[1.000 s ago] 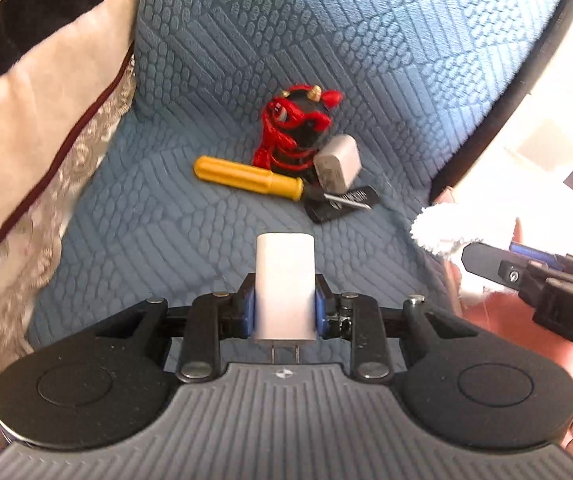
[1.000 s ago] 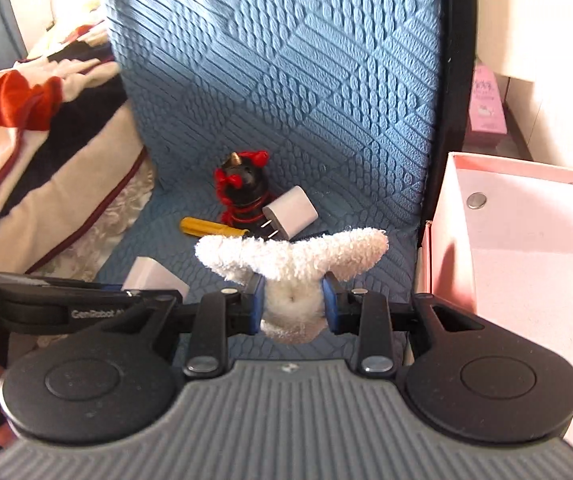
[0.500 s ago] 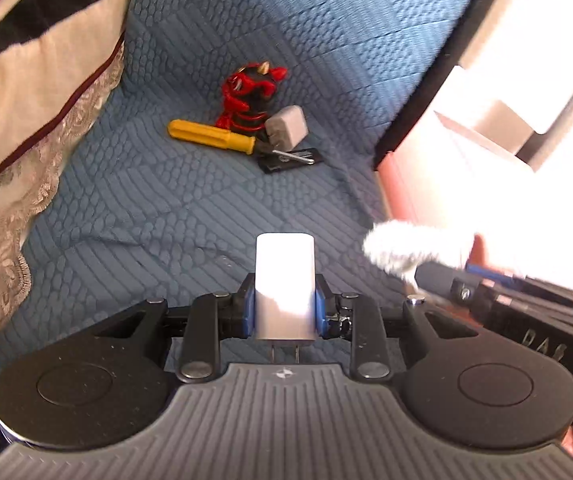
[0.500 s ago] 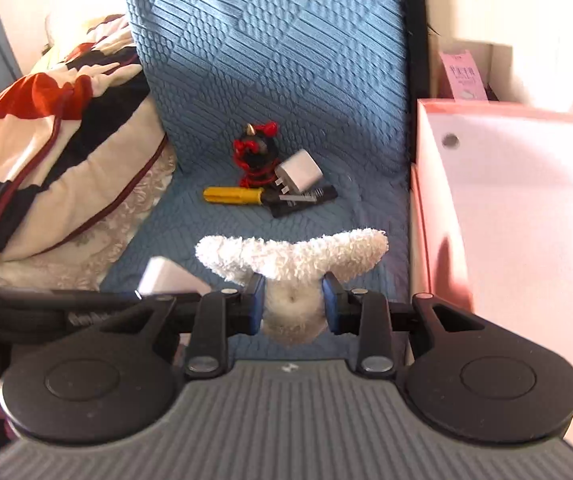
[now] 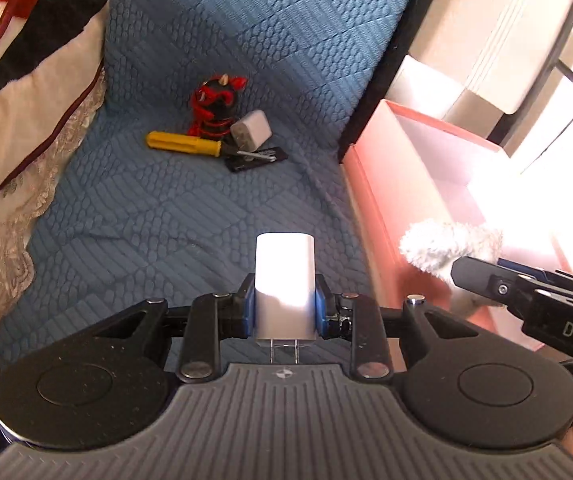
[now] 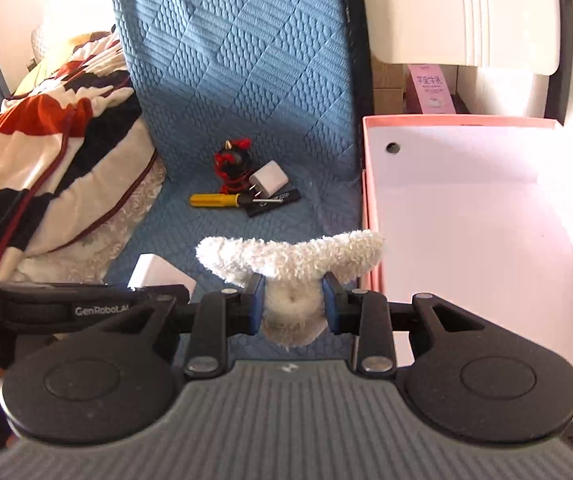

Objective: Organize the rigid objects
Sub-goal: 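Carry the fluffy toy and charger with both tools over the pink box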

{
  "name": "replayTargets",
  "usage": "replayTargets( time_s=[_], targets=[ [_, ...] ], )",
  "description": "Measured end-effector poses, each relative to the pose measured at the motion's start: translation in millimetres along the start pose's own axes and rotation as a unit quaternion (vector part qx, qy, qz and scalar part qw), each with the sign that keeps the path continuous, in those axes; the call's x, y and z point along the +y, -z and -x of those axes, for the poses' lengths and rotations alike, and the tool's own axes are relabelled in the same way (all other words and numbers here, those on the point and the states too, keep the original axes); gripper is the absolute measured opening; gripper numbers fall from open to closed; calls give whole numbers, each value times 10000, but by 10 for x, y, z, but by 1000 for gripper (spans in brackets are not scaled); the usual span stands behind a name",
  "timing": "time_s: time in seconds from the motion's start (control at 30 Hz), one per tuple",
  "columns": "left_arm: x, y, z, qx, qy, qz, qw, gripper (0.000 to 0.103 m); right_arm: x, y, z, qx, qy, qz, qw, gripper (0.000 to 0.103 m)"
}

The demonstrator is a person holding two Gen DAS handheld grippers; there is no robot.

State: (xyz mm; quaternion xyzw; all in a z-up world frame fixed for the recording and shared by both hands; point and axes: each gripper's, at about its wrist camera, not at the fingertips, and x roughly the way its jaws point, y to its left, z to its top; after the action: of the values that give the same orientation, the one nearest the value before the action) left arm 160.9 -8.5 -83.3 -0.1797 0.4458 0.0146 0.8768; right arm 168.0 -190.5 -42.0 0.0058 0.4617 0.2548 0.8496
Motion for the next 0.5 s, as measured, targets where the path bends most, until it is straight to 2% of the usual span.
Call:
replayTargets(
  time_s=[0.17,0.5],
  targets=[
    [-227,-152,218,-178,66,-72,9998,32,-121,-168,181,-69,1,-32,10000,33],
    [-571,-516,497,-418,424,248,9979,32,-463,-644,520,-207,210,-103,9995,34]
  ],
)
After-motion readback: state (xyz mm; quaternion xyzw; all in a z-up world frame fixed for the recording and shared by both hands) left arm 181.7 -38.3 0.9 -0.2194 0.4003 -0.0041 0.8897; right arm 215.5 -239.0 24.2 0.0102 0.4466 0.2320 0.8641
